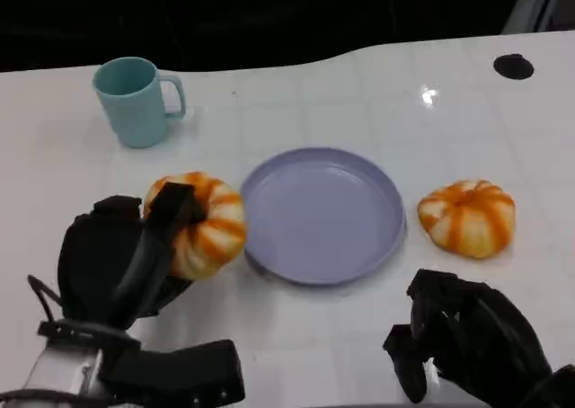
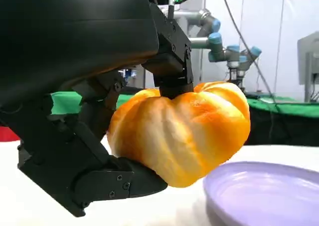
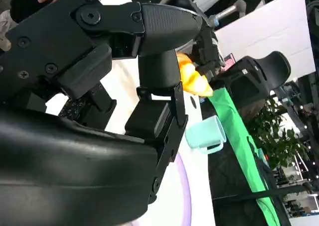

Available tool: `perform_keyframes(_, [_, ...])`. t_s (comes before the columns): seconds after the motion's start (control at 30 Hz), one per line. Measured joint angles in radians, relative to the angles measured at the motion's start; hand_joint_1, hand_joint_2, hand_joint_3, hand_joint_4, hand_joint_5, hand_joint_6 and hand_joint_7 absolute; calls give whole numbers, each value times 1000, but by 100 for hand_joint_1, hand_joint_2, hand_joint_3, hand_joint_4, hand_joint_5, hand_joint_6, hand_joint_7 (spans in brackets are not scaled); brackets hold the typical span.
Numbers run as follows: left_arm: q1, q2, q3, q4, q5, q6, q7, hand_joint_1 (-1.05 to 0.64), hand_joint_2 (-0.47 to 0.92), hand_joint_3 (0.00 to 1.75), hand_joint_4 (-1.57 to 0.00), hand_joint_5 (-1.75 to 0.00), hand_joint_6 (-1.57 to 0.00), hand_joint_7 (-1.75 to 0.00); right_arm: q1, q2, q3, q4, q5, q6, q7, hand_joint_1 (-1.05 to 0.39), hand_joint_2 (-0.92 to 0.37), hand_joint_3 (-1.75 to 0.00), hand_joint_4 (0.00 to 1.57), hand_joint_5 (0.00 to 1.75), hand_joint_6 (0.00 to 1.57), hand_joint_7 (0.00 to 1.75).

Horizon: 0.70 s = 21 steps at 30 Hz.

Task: Grasp the bread from the table and place it into the plate.

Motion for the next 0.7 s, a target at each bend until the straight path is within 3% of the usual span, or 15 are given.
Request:
perform_keyframes(0.53, [-285,-55,-85,256,-74,-207,-144,-25,48,97,-87,-175,-66,-175,-3,-5,-10,-2,12,18,1,-93,-54,-75,122,157,105,139])
perform_keyframes(0.6, [-322,-71,-96,300,-81,-224,-157,-27,56,85,-90,-175,-79,-136,-3,-5,-10,-3,12,23,1,-93,-54,-76,121,157,105,140])
perform_keyframes(0.63, [-339,-79,-100,326,-85,-231,-167,-27,57,82,-90,-175,-84,-129,-3,-5,-9,-3,12,24,1,-93,-54,-76,121,157,105,140])
perform_keyframes(0.67, [-351,-85,-106,350,-89,-235,-176,-26,58,79,-89,-175,-83,-135,-3,-5,-9,-4,12,24,1,-94,-54,-76,121,157,105,140])
perform_keyframes(0.7, [-362,-91,-112,371,-91,-237,-183,-25,53,91,-91,-175,-80,-149,-3,-5,-9,-4,12,24,1,-93,-54,-76,122,157,105,141])
